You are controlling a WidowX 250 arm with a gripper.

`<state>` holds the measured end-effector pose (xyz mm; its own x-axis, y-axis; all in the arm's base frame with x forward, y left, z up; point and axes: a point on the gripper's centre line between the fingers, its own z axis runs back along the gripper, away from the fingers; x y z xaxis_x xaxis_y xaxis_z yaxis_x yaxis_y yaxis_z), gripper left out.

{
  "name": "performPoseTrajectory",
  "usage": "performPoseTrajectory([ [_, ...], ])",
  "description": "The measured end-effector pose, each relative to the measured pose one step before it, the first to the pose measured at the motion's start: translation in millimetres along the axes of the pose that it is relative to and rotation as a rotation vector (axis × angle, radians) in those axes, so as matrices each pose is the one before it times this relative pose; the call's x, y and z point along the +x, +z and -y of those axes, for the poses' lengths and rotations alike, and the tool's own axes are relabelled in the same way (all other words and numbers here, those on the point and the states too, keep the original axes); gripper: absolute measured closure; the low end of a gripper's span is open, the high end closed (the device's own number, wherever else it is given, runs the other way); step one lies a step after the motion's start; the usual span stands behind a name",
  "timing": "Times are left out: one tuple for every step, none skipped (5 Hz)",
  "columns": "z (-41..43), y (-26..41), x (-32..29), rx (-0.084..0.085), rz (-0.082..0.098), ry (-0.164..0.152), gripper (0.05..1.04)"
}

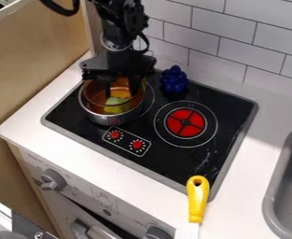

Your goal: Picked the green item out of the pot and put it on the right burner

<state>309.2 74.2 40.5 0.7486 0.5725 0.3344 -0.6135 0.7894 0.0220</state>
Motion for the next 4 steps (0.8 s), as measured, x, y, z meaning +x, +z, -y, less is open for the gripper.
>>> performPoseTrajectory([
  [-0.47,0.16,0.60,0.0075,0.0062,0.0003,0.108],
  [-0.43,-0.99,1.56,-0.0009,0.0194,-0.0076,0.089],
  [0.13,-3.21,-1.76,-0.0133,0.0223,-0.0024,0.089],
  [0.63,-1.53,-1.30,-0.0076,-0.0140,0.0071,0.089],
])
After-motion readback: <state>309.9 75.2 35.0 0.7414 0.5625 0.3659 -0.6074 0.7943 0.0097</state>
